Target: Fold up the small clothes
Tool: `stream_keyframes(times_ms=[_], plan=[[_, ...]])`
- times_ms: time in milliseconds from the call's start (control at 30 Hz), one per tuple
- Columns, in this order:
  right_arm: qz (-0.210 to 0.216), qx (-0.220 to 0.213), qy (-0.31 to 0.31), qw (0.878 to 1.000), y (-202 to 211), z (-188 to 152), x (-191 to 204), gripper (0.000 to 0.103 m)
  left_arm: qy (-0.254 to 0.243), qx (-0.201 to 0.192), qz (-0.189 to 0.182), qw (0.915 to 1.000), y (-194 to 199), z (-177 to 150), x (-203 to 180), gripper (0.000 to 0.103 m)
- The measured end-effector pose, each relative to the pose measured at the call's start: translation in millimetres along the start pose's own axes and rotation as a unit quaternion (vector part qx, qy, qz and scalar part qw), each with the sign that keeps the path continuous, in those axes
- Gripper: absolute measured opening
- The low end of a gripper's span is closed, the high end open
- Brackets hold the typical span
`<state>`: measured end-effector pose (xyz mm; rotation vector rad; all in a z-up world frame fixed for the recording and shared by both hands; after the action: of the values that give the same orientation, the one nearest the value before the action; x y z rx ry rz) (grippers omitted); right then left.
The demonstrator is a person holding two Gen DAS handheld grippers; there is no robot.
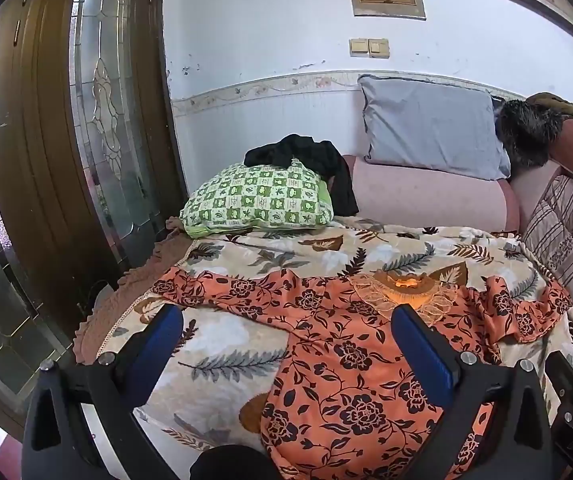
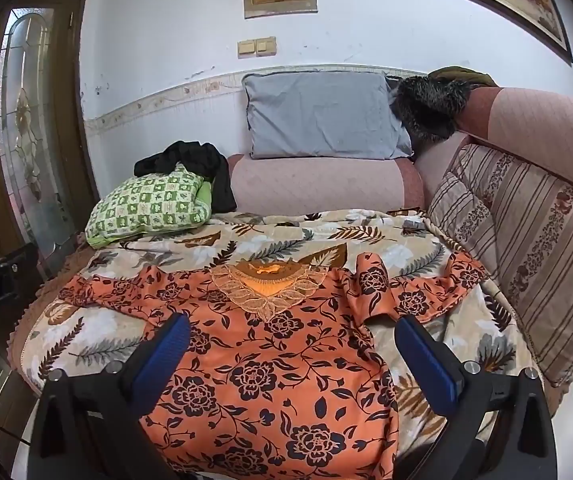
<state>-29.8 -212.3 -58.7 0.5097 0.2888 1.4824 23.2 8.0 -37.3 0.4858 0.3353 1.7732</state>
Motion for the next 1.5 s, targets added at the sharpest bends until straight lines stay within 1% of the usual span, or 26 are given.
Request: stream_keyframes(times_ms=[367, 433, 833, 1133, 1267, 1500], plan=[[0.001, 0.005, -0.006, 1.000, -14.5, -3.1, -5.2, 0.103, -0.010, 0.009, 0.004, 0.9999, -9.0, 0.5, -12.4, 0.103], [0.002, 0.011, -0.007, 1.000, -16.8, -1.4, -6.5, 0.103, -0.010, 0.009, 0.005, 0.9999, -9.8, 1.1, -13.1, 0.103], [0.000, 0.011, -0.009, 1.000, -24.9, -3.8, -13.3, 0.103, -0.010, 0.010, 0.005, 0.9999, -12.2, 1.0, -12.3, 0.103], [0.006, 0.031, -0.021, 0.999, -26.2, -5.1, -13.8, 0.103, -0.014, 0.010, 0.005, 0.9998, -14.2, -1.7, -13.4, 0.103], [0.011, 0.048, -0.029, 0.998, -31.4, -4.1, -11.7, 0.103, -0.014, 0.013, 0.008, 0.9998, -17.5, -1.8, -12.8, 0.103], [0.009, 0.047, -0.024, 0.999, -40.6, -3.7, -7.5, 0.103, -0.015, 0.018, 0.013, 0.9996, -24.0, -1.0, -12.1, 0.103]])
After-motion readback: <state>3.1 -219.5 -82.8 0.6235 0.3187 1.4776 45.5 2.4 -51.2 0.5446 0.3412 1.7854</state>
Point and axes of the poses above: each gripper's, at about its wrist camera, not at the fingertips, and y roughly against the way its jaws point, x to its left, z to its top, the point moved 1 cm from there along -y, roughly the way its jaws point, and after that the axes turned 7 degrees about z, right-handed, at the moved point
